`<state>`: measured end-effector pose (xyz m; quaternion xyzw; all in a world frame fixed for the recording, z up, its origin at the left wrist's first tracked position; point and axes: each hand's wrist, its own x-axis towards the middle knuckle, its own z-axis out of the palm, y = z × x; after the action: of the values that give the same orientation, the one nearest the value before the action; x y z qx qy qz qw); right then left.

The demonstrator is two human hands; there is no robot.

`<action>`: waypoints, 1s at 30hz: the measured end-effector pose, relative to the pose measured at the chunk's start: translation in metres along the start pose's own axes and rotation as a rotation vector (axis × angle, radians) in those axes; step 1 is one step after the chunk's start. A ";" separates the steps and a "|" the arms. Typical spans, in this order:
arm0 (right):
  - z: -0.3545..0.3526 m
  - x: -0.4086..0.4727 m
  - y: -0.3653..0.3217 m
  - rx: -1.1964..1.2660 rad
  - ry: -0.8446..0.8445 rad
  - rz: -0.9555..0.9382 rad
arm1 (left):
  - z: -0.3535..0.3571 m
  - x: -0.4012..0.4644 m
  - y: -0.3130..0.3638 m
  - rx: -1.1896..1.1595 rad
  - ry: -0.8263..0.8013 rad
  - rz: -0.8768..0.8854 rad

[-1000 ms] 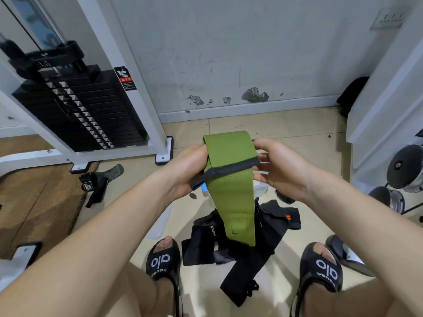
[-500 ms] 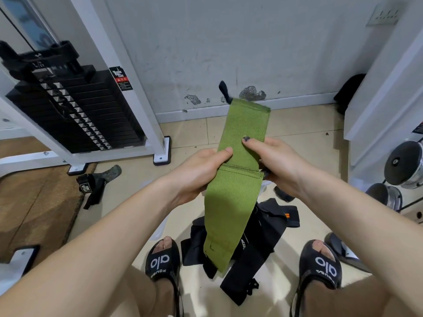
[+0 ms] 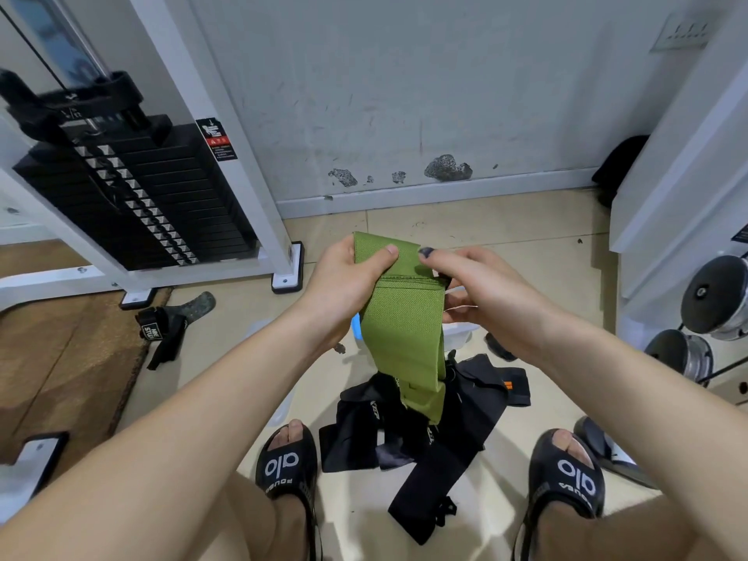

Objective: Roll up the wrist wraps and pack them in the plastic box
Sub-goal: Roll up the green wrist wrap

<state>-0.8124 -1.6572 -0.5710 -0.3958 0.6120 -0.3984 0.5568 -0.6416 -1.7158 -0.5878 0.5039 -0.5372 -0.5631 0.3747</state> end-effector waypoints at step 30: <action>-0.009 0.006 -0.003 -0.085 0.433 -0.396 | 0.003 -0.004 0.005 0.054 -0.169 0.137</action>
<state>-0.8221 -1.6635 -0.5697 -0.4363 0.6436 -0.5483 0.3077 -0.6446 -1.7116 -0.5827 0.4264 -0.6150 -0.5621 0.3521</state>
